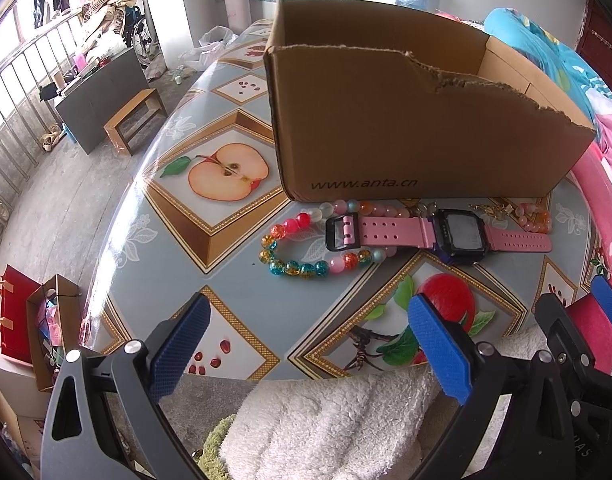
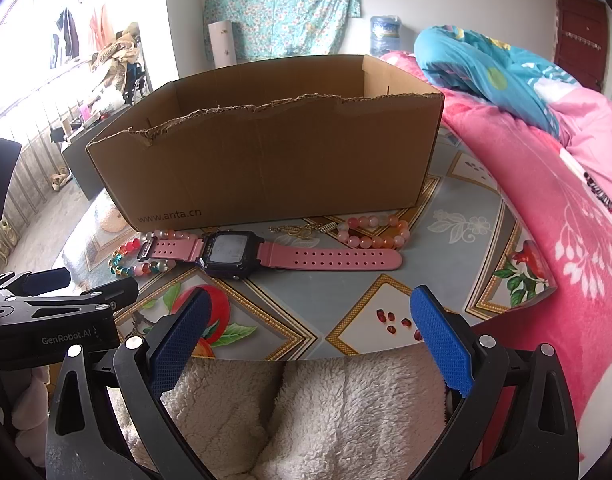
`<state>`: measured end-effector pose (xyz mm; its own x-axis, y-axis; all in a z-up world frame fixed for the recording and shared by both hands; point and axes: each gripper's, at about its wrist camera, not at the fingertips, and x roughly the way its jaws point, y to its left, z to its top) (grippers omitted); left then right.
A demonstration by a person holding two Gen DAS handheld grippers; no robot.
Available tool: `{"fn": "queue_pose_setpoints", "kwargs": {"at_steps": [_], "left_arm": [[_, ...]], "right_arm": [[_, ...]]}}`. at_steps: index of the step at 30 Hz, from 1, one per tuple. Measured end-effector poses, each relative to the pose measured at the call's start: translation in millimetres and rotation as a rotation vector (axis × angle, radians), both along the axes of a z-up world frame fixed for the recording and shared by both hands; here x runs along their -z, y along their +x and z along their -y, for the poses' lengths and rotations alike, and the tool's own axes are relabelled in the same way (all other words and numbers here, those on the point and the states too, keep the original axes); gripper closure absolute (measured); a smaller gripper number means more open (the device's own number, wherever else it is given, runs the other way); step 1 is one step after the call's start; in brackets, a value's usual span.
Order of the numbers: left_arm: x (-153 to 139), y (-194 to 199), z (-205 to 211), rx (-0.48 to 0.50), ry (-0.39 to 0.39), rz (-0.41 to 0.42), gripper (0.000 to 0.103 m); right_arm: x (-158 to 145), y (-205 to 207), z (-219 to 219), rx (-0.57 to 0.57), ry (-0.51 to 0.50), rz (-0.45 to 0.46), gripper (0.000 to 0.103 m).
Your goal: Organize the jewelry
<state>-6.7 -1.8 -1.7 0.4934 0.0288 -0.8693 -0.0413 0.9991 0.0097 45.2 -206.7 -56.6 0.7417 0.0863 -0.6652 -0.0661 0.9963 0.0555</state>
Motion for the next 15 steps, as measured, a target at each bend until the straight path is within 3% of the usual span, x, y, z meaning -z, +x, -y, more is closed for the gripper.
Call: {"fn": "queue_pose_setpoints", "kwargs": {"at_steps": [15], "left_arm": [[-0.1, -1.8, -0.7, -0.001, 0.003, 0.002, 0.006]], "right_arm": [[0.3, 0.7, -0.6, 0.001, 0.001, 0.000, 0.008]]}}
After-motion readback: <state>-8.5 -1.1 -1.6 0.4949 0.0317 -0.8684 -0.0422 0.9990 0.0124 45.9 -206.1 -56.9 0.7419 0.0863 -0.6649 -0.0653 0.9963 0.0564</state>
